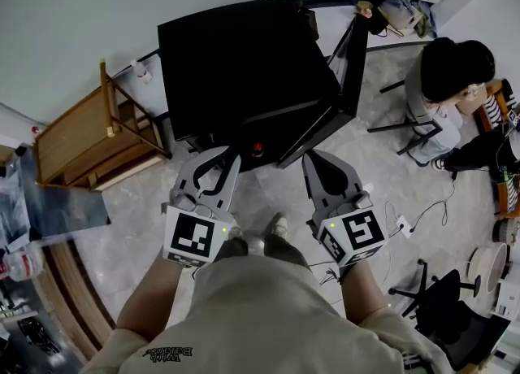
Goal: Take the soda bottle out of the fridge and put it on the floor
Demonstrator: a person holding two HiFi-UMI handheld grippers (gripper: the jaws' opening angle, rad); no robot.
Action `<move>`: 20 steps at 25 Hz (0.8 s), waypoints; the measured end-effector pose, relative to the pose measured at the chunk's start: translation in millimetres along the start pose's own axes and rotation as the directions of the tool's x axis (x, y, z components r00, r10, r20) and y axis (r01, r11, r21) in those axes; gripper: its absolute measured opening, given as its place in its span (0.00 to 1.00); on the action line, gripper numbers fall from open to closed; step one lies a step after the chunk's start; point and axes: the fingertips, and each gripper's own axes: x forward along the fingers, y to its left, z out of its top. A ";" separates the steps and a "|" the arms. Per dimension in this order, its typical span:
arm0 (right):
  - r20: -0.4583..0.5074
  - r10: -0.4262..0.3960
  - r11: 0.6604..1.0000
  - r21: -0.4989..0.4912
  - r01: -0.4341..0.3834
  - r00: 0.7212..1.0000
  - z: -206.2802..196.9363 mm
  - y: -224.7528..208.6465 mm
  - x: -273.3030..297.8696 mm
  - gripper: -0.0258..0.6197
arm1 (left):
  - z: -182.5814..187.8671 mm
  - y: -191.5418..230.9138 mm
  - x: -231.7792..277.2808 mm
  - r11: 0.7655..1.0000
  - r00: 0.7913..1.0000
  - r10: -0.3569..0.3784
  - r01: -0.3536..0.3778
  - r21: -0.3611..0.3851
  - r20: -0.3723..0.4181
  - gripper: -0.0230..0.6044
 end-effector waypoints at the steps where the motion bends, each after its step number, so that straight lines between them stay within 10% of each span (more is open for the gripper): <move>1: -0.004 -0.003 1.000 0.006 0.003 1.000 -4.0 -4.1 1.1 0.03 | -3.7 -4.1 7.9 1.000 1.000 -0.014 0.014 0.006 -0.015 0.08; 20: -0.138 0.008 0.995 0.096 0.006 0.990 -109.9 -52.4 39.5 0.03 | -157.2 -41.2 164.0 0.994 0.943 -0.091 0.106 0.028 -0.320 0.41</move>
